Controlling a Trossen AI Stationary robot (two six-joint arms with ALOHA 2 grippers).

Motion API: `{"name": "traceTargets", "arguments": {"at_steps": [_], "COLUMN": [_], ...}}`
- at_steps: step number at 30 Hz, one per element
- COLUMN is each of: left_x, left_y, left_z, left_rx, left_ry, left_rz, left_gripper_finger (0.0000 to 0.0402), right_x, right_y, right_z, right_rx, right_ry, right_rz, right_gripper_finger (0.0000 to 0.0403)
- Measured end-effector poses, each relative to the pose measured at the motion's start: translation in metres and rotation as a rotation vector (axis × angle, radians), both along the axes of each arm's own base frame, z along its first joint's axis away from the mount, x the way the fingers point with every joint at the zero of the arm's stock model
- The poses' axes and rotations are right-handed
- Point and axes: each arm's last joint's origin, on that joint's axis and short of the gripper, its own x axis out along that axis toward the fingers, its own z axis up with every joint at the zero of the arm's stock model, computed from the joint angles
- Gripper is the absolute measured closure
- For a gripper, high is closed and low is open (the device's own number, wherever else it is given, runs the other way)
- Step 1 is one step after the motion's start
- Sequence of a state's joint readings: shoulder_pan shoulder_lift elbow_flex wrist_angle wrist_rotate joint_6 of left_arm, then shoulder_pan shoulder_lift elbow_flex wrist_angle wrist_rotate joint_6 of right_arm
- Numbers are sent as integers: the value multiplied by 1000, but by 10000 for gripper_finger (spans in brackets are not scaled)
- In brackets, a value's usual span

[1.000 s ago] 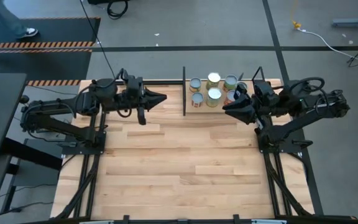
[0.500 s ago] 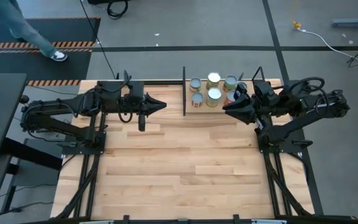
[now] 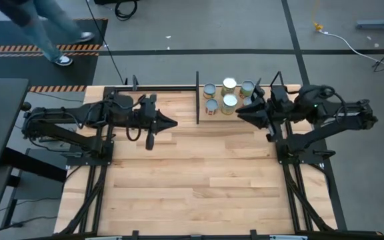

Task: Pick and place cans onto a shelf
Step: Return to Home Position

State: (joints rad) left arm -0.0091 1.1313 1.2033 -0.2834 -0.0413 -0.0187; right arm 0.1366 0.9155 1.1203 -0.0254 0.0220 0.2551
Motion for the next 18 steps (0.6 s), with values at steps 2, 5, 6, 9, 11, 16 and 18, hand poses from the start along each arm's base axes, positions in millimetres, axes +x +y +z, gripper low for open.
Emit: {"name": "traceTargets", "arguments": {"at_steps": [2, 5, 6, 9, 11, 16, 18], "left_x": [1, 2, 2, -3, -9, -35, -41], "left_y": [-1, -1, -1, 3, 7, 19, 22], "left_z": [-3, -23, -32, -57, -69, -58, -53], "left_rx": [-2, -34, -43, -57, -85, -162, -156], "left_ry": [-14, -67, -95, -185, -249, -391, -422], "left_rz": [-3, 2, 4, 29, 59, 177, 212], "left_gripper_finger": [377, 381, 382, 383, 381, 377, 379], "right_x": [-6, -19, -24, -37, -44, -57, -59], "right_y": [-6, -11, -11, -13, -14, -15, -15], "right_z": [-4, -12, -15, -29, -39, -55, -57], "right_rx": [-10, -37, -51, -96, -128, -84, -28], "right_ry": [-3, -21, -28, -32, -35, -32, -33], "right_rz": [-26, -47, -53, -83, -92, -84, -73], "right_gripper_finger": [315, 315, 315, 316, 316, 315, 316]}}
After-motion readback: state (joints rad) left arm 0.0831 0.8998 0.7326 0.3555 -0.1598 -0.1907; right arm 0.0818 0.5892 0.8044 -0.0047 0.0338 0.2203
